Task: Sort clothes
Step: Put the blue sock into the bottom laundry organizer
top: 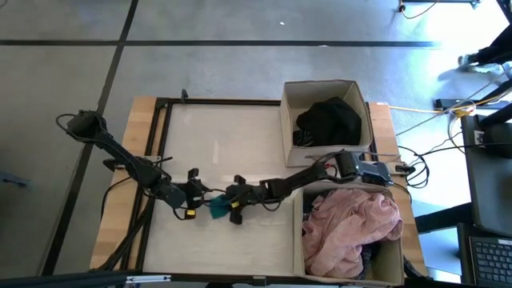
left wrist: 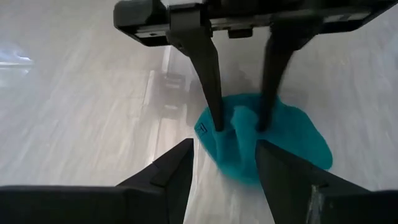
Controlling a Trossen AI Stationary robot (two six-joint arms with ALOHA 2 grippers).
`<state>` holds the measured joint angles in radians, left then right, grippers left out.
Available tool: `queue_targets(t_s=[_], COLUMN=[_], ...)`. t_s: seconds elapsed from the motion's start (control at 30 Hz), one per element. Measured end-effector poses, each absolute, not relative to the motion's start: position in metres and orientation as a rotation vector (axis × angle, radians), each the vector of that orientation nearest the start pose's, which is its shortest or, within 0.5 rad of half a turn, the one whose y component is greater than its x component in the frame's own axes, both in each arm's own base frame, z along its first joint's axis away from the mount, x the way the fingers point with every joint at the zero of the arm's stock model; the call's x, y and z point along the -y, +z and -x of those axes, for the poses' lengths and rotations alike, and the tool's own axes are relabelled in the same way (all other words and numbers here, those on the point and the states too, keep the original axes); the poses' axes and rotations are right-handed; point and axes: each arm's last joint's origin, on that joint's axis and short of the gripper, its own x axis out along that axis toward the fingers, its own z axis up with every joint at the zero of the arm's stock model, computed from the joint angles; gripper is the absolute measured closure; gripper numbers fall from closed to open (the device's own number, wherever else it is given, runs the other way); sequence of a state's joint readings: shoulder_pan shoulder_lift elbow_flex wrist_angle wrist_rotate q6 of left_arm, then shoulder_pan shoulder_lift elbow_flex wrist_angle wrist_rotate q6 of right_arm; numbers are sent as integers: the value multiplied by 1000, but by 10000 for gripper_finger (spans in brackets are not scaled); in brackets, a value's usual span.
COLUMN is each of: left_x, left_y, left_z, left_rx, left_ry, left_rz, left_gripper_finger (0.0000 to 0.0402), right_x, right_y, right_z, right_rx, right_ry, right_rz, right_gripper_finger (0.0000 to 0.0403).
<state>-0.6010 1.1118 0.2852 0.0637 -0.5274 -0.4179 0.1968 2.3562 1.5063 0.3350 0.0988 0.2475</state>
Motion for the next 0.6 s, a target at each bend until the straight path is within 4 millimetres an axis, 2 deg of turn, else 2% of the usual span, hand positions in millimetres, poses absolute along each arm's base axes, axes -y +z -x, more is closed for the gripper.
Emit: queue_targets(t_s=[0.27,0.33,0.47,0.6], left_x=[90,90,90,90], left_y=[136,136,136,136], left_z=[-157,-157,-157,-157], left_rx=[-641,-642,-641,-641], left_ry=[65,64,64,64], left_rz=[-6,-8,-8,-8], left_gripper_finger=[238,238,238,238], right_x=[-93,-93,-93,-93], right_y=[96,96,98,104], right_z=[-486,-486,-486,-485], right_rx=[-568,-563,-552,-549], right_ry=[25,21,0,-7], right_rz=[-136,-112,-104,-77], right_gripper_finger=[383,391,382,396])
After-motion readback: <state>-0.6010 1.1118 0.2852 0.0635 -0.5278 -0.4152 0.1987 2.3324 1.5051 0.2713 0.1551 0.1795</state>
